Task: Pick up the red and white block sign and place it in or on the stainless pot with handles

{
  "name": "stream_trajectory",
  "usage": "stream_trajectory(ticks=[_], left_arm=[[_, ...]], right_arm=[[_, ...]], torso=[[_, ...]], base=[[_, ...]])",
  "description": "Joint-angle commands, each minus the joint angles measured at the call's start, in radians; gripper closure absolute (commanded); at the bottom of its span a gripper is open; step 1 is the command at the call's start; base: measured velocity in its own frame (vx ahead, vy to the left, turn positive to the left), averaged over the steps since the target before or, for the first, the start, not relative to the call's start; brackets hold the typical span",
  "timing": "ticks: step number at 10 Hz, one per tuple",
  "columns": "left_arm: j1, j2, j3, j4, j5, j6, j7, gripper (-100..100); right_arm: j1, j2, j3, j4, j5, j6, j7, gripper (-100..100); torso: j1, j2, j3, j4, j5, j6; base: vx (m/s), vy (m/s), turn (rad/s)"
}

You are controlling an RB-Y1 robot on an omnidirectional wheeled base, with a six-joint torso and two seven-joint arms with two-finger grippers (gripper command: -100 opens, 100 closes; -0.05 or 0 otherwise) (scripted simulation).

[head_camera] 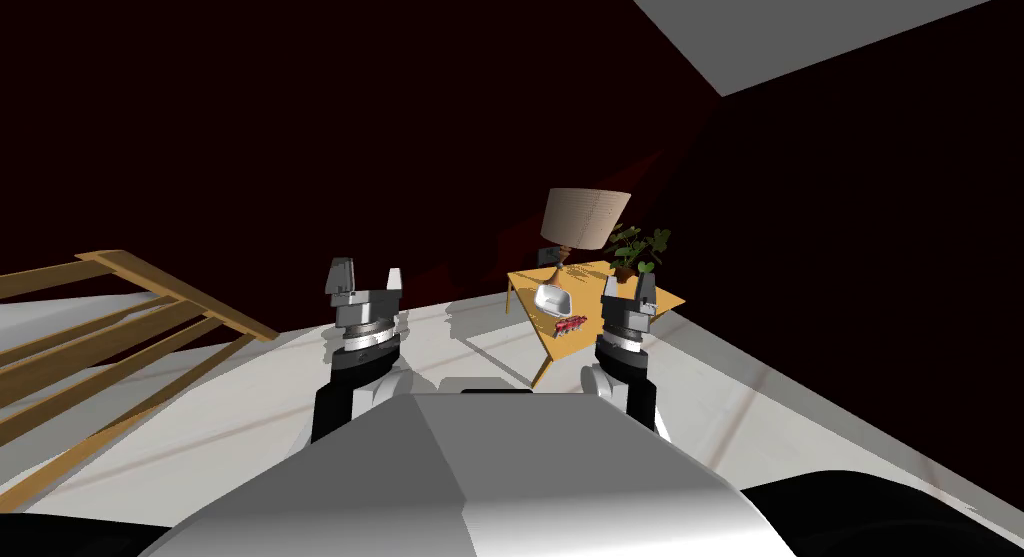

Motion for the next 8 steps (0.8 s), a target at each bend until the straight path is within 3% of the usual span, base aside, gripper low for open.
stream_trajectory(ticks=[1,8], left_arm=[[0.0,0.0,0.0,0.0,0.0,0.0,0.0,0],[0.0,0.0,0.0,0.0,0.0,0.0,0.0,0]], right_arm=[[0.001,-0.03,-0.004,0.013,0.009,-0.011,-0.001,-100],[0.005,-0.227,-0.031,0.145,0.111,-0.106,-0.001,-100]], torso=[[0.0,0.0,0.0,0.0,0.0,0.0],[-0.001,0.006,0.003,0.001,0.0,0.0]], base=[[-0.015,-0.003,0.029],[-0.071,-0.005,0.052]])
